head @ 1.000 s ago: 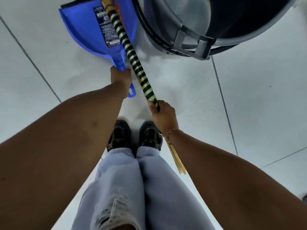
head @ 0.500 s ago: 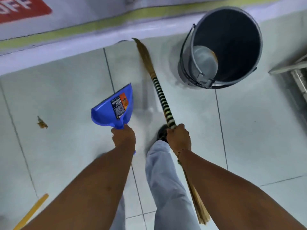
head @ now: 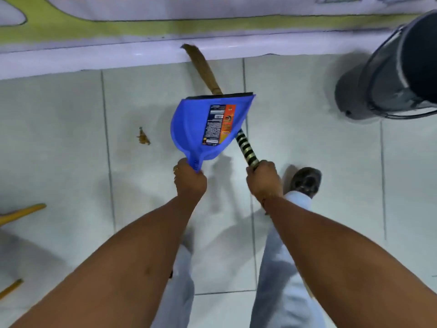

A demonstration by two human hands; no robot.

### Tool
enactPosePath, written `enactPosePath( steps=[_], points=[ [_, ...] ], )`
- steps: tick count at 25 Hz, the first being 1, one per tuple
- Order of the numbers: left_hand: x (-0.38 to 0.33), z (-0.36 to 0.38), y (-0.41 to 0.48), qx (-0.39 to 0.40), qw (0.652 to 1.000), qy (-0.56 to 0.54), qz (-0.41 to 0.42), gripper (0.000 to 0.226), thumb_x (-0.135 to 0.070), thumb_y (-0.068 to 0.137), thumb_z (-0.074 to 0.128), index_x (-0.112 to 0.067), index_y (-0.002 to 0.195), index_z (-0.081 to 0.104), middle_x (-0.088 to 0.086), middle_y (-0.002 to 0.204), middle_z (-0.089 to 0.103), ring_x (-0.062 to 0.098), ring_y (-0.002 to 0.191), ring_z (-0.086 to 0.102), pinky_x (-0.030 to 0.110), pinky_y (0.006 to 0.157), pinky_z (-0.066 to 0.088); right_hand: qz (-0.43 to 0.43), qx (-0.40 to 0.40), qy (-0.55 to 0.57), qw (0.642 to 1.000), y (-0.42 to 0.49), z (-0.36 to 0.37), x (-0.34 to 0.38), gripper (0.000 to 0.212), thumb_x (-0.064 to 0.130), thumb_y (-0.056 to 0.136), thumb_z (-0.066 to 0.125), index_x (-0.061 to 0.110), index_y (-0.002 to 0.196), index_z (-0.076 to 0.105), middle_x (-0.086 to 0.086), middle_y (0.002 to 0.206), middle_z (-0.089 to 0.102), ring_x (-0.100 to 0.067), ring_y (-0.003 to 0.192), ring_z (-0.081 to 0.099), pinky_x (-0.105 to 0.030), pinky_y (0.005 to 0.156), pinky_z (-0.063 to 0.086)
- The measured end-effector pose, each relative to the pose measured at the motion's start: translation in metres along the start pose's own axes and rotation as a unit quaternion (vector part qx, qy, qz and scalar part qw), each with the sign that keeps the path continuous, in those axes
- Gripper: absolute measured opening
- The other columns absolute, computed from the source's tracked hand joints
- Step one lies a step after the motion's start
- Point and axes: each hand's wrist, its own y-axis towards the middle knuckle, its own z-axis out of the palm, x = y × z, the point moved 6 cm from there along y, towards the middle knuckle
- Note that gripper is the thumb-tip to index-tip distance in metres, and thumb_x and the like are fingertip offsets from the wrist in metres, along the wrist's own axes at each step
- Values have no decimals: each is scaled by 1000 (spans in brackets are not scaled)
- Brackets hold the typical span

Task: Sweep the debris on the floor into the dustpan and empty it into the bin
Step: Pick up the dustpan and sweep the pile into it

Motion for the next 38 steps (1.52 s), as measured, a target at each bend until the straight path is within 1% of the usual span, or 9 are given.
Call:
enactPosePath(
  steps=[5, 8, 12, 15, 18, 23, 26, 30, 38],
  points=[
    [110, -85, 25, 24, 998, -2, -51, 37, 5, 78, 53, -14, 97, 28, 10, 94, 48, 40, 98, 57, 34, 73, 39, -4, 0, -24, 1000, -7, 69, 64, 49, 25, 89, 50, 9, 133, 35, -24, 120, 57, -42, 110, 56, -44, 89, 45],
    [149, -108, 39, -5, 997, -18, -75, 46, -16, 79, 66, -14, 115, 37, 11, 107, 59, 37, 103, 58, 41, 87, 46, 37, 38, -12, 999, -11, 114, 79, 48, 43, 93, 41, 12, 129, 43, -21, 119, 59, -39, 107, 57, -39, 84, 45],
    [184, -121, 64, -61, 995, 1, -81, 46, -43, 84, 58, -18, 121, 49, 9, 116, 63, 34, 109, 56, 49, 96, 45, 60, 64, -37, 995, -7, 157, 83, 39, 22, 91, 52, -2, 122, 48, -22, 125, 57, -37, 112, 57, -39, 92, 47],
    [226, -123, 89, -68, 985, 140, -79, 40, -36, 86, 58, -8, 115, 55, 20, 122, 52, 42, 113, 50, 53, 89, 45, 61, 45, -13, 997, 10, 178, 73, 44, 13, 89, 49, 5, 129, 35, -22, 119, 57, -40, 105, 58, -39, 83, 46],
    [273, -119, 115, -41, 967, 227, -104, 40, -27, 86, 60, -11, 122, 50, 20, 130, 42, 42, 117, 44, 54, 91, 43, 24, -22, -67, 997, 33, 186, 67, 38, 29, 93, 46, 8, 124, 43, -22, 108, 62, -39, 95, 59, -36, 71, 41],
    [322, -109, 157, -35, 969, 203, -140, 46, -8, 86, 57, -8, 129, 43, 22, 131, 43, 41, 120, 44, 56, 96, 40, 29, -26, -44, 998, 69, 227, 54, 34, 1, 83, 51, -3, 116, 46, -18, 111, 58, -34, 94, 56, -38, 77, 46],
    [332, -103, 190, -22, 981, 162, -106, 56, -1, 87, 54, -6, 138, 33, 25, 130, 48, 43, 120, 47, 55, 99, 40, 58, 3, -41, 997, 79, 261, 43, 35, 1, 84, 44, 2, 119, 43, -19, 106, 58, -35, 89, 55, -34, 71, 41],
    [336, -103, 227, 10, 960, 278, -38, 72, 2, 89, 49, 0, 147, 6, 33, 125, 47, 49, 109, 52, 55, 95, 44, 114, 16, -108, 987, 84, 286, 22, 26, 7, 87, 42, 4, 113, 42, -21, 107, 60, -40, 95, 59, -43, 77, 48],
    [355, -118, 259, -2, 940, 340, 18, 64, 2, 93, 42, 5, 146, 5, 37, 116, 51, 51, 97, 57, 57, 87, 47, -13, 34, -307, 951, 57, 279, -24, 27, -4, 71, 46, 8, 95, 45, -18, 89, 62, -36, 84, 57, -39, 75, 41]
  ],
)
